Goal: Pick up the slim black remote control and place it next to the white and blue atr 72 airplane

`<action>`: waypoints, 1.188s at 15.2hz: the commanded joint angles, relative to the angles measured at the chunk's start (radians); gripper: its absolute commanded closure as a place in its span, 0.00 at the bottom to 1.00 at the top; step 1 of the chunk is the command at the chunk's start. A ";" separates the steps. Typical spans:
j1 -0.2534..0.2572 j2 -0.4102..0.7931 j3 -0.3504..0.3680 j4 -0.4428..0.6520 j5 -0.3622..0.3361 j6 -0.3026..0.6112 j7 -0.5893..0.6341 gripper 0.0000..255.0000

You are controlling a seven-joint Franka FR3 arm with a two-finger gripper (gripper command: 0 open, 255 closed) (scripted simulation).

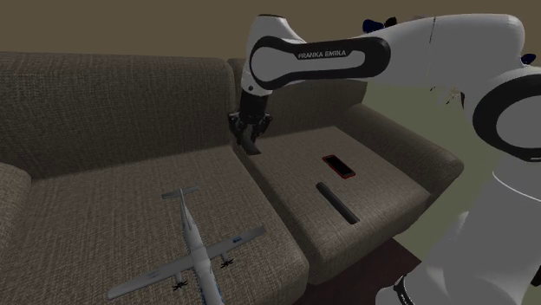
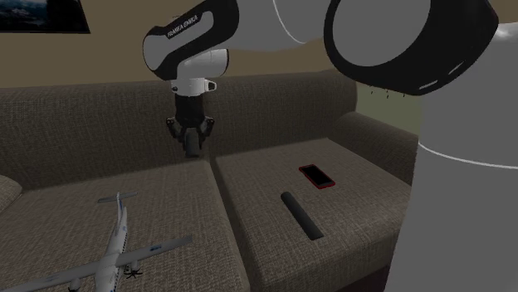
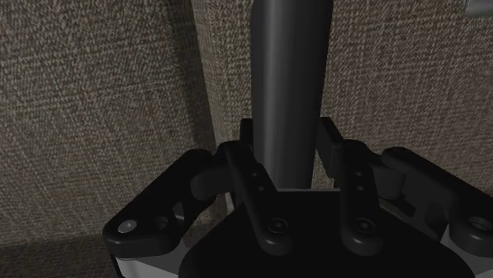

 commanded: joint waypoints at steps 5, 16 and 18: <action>0.083 0.141 0.041 0.187 -0.038 -0.041 0.131 1.00; 0.142 0.259 0.054 0.266 -0.068 0.001 0.204 1.00; 0.142 0.263 0.054 0.245 -0.068 0.025 0.203 1.00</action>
